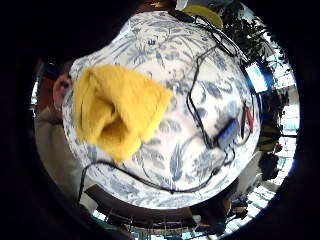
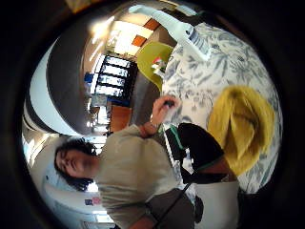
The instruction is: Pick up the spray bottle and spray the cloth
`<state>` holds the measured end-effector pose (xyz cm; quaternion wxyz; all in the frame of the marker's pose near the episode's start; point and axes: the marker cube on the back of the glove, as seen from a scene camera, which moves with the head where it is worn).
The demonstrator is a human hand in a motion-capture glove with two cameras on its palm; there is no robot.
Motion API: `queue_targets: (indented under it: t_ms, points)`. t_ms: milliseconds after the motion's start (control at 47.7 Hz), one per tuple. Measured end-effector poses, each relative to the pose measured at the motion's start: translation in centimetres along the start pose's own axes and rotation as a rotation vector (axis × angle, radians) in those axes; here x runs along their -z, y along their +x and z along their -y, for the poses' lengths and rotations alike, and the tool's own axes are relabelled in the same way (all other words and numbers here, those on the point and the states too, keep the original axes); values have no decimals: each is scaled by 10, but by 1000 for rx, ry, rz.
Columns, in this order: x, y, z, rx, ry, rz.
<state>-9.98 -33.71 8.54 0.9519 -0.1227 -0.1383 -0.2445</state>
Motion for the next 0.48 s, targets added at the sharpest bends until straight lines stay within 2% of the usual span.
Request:
queue_targets:
  t_ms: [252,482]
  points:
    - [3,-13,-85,-26,42,-340]
    - [-1,-33,-106,-28,80,-460]
